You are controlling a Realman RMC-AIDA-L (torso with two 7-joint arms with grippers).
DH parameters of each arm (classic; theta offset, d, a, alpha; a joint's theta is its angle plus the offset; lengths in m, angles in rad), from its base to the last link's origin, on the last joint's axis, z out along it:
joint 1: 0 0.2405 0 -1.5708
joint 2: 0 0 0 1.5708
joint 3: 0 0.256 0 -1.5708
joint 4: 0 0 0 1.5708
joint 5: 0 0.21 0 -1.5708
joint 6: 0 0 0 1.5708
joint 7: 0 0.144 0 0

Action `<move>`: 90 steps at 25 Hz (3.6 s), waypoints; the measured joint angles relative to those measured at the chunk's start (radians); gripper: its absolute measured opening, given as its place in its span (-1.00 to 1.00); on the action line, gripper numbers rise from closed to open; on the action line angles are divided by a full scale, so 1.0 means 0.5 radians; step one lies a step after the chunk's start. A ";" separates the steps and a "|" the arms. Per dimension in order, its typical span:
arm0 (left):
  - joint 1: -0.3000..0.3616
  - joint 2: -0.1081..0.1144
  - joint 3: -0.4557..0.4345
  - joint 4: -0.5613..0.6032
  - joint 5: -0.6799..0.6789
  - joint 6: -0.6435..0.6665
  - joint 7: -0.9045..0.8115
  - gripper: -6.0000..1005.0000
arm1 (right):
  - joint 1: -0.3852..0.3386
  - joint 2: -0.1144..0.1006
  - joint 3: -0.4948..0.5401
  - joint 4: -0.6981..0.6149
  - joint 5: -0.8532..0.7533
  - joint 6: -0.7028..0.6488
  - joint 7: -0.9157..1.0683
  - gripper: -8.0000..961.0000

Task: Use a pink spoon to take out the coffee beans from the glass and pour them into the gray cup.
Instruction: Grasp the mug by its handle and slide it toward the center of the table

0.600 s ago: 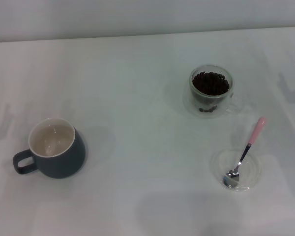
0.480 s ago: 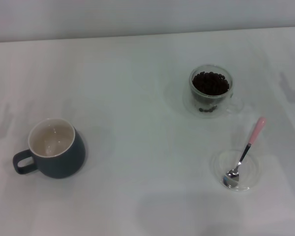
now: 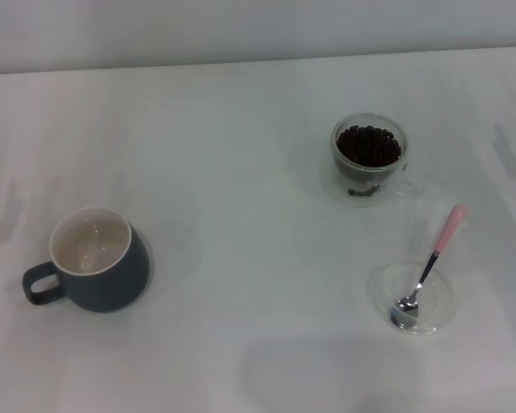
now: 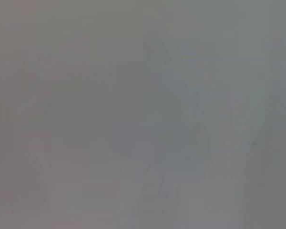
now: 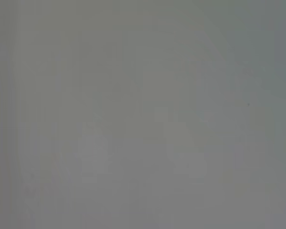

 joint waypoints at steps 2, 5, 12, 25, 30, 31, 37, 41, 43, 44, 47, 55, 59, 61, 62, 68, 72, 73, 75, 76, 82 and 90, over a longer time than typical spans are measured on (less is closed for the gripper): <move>0.004 -0.001 0.000 0.000 0.000 -0.007 0.000 0.78 | 0.000 0.000 0.000 0.000 0.000 0.000 0.000 0.55; 0.007 -0.001 0.003 0.001 -0.001 -0.011 0.000 0.78 | 0.000 0.000 0.000 -0.002 0.001 0.001 -0.003 0.55; 0.092 -0.003 0.014 0.008 0.035 -0.130 0.002 0.78 | 0.001 0.000 0.000 -0.002 -0.001 0.001 -0.009 0.54; 0.329 -0.007 0.020 0.024 0.527 -0.208 0.005 0.78 | 0.012 0.000 0.000 -0.050 0.001 -0.037 -0.017 0.55; 0.432 -0.012 0.031 0.014 0.623 -0.203 0.006 0.78 | 0.019 0.000 0.000 -0.071 0.001 -0.044 -0.017 0.55; 0.448 -0.013 0.039 0.014 0.626 -0.202 0.006 0.78 | 0.021 0.000 0.000 -0.077 0.001 -0.044 -0.017 0.55; 0.519 -0.021 0.131 0.012 0.633 -0.190 0.006 0.77 | 0.032 0.000 0.000 -0.102 0.001 -0.069 -0.017 0.55; 0.527 -0.024 0.210 0.007 0.637 -0.116 0.006 0.77 | 0.046 0.000 0.000 -0.119 0.000 -0.097 -0.017 0.54; 0.531 -0.025 0.224 0.001 0.637 -0.058 0.006 0.77 | 0.050 0.000 0.000 -0.124 -0.001 -0.102 -0.017 0.54; 0.535 -0.026 0.224 -0.007 0.637 -0.037 0.005 0.77 | 0.051 0.001 0.000 -0.124 -0.001 -0.102 -0.017 0.54; 0.550 -0.025 0.225 -0.056 0.634 0.057 0.005 0.77 | 0.048 0.003 -0.003 -0.124 -0.004 -0.103 -0.013 0.55; 0.494 -0.015 0.226 -0.092 0.620 0.233 -0.010 0.77 | 0.035 0.003 -0.020 -0.103 -0.012 -0.099 0.000 0.54; 0.449 -0.012 0.226 -0.093 0.618 0.267 -0.015 0.77 | 0.033 0.003 -0.022 -0.084 -0.014 -0.093 -0.001 0.54; 0.439 -0.012 0.226 -0.094 0.619 0.270 -0.011 0.77 | 0.034 0.003 -0.022 -0.083 -0.014 -0.092 0.000 0.54; 0.436 -0.013 0.226 -0.094 0.620 0.271 -0.006 0.77 | 0.034 0.003 -0.022 -0.083 -0.015 -0.093 0.001 0.54; 0.434 -0.013 0.226 -0.097 0.621 0.274 -0.003 0.66 | 0.033 0.003 -0.022 -0.082 -0.015 -0.093 -0.005 0.55; 0.436 -0.015 0.226 -0.094 0.622 0.281 -0.003 0.54 | 0.037 0.003 -0.021 -0.082 -0.015 -0.096 -0.006 0.55; 0.435 -0.015 0.226 -0.094 0.621 0.286 -0.003 0.51 | 0.039 0.003 -0.021 -0.082 -0.015 -0.097 -0.006 0.55; 0.429 -0.015 0.224 -0.097 0.621 0.302 -0.005 0.46 | 0.041 0.005 -0.024 -0.080 -0.016 -0.097 -0.008 0.55; 0.426 -0.015 0.221 -0.099 0.620 0.308 -0.006 0.43 | 0.041 0.006 -0.024 -0.080 -0.017 -0.098 -0.010 0.55; 0.395 -0.015 0.214 -0.103 0.616 0.345 -0.008 -0.09 | 0.039 0.006 -0.025 -0.076 -0.020 -0.108 -0.012 0.54; 0.373 -0.012 0.224 -0.126 0.621 0.349 -0.009 -0.11 | 0.018 0.004 -0.013 -0.088 -0.015 -0.103 -0.014 0.54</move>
